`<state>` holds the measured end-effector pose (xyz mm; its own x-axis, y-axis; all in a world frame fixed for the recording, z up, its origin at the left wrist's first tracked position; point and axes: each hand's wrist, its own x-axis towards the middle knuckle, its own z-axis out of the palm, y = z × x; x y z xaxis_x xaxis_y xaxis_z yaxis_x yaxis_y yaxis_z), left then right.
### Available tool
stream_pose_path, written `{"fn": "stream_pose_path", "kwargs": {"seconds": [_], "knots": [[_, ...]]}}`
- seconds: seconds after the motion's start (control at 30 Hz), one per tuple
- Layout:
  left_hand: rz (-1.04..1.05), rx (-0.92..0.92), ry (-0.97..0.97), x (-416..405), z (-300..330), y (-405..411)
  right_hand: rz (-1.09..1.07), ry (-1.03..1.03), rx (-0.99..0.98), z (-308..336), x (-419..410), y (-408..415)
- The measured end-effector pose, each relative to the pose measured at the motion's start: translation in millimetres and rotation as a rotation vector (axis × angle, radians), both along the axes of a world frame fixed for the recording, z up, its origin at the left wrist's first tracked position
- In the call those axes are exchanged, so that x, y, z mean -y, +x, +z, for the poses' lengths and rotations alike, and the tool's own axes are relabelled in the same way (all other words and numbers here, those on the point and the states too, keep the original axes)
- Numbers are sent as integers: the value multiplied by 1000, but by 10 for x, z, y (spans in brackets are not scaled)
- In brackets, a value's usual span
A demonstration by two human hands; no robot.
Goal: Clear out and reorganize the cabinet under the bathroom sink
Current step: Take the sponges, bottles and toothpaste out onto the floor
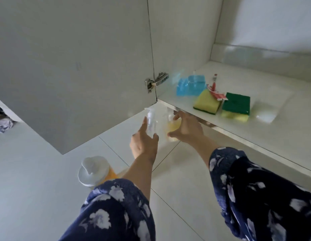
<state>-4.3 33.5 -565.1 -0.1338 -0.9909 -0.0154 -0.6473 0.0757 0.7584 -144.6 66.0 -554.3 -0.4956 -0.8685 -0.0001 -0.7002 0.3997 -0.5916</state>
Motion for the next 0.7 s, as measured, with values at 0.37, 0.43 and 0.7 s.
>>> {"fn": "stream_pose_path", "kwargs": {"seconds": [0.37,0.43,0.7], "knots": [[105,-69,134,278,-1200,48,-126,68,174,-1321,276,91],[155,-97,157,355,-1362,31,-160,14,205,-1488,315,110],[103,-180,77,418,-1678,-14,-236,-137,287,-1833,477,161]]}}
